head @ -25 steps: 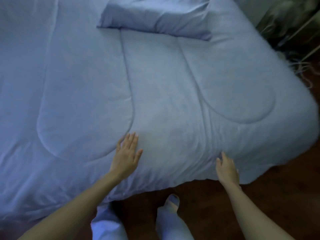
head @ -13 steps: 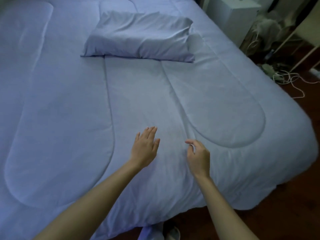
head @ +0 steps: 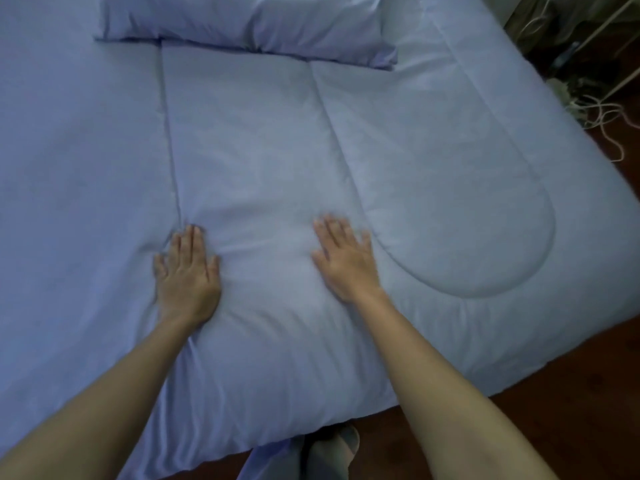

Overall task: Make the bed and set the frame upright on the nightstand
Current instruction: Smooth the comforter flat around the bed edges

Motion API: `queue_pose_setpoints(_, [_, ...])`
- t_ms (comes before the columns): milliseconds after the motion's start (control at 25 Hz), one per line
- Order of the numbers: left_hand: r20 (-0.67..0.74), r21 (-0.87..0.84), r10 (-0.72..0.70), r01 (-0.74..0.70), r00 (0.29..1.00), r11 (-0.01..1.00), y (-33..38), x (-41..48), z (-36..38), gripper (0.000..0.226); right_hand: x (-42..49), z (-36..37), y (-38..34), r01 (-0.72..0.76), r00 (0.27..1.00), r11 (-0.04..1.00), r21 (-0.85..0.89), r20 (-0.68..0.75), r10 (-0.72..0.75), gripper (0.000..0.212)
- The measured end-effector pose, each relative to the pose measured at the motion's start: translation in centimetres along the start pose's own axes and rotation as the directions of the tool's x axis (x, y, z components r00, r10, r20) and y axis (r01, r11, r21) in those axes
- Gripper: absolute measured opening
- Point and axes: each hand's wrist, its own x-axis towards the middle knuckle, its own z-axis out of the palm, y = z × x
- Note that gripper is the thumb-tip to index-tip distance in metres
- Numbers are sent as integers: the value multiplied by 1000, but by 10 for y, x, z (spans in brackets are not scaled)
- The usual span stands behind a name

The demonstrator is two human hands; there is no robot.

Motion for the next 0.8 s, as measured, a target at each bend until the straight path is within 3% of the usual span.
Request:
queue_pose_setpoints(120, [-18,41,4,-3,1000,999,1,-1,-1,65,-35,-4,116,-242,959,967,-81,-172,226,60])
queue_pose_setpoints(240, [-37,17,-28,29,999,999,10,-3,-5,67,-83,-30,228,-488,858,871,-56,-213,467,59])
queue_pose_setpoints(320, [-74,-30,-49,47,996,998,33,0,-7,66,-98,-56,279,-674,721,737,61,-162,673,56])
queue_pose_setpoints(400, [-99,-77,-44,36,994,996,74,6,-7,64,-76,-78,296,-833,476,501,236,-157,865,56])
queue_pose_setpoints(440, [-104,-104,-42,31,994,994,100,9,-6,63,-53,-84,289,-831,430,463,308,-171,886,57])
queue_pose_setpoints(480, [-100,-130,-34,21,994,991,129,11,-4,63,-26,-88,273,-775,481,522,356,-203,853,60])
queue_pose_setpoints(520, [-89,-146,-8,-6,996,989,157,12,-1,63,3,-87,249,-663,617,660,353,-242,749,63])
queue_pose_setpoints(600, [-47,-100,106,-110,993,989,204,14,10,66,56,-80,188,-295,921,927,233,-188,340,62])
queue_pose_setpoints(640, [-14,-51,156,-157,988,986,218,16,15,70,74,-78,158,-102,990,981,166,-77,116,57])
queue_pose_setpoints(720, [28,38,161,-162,987,986,231,25,25,76,101,-76,136,163,982,985,62,89,-168,51])
queue_pose_setpoints(800, [38,84,100,-102,994,991,234,35,29,73,122,-78,170,204,975,978,-38,93,-200,51])
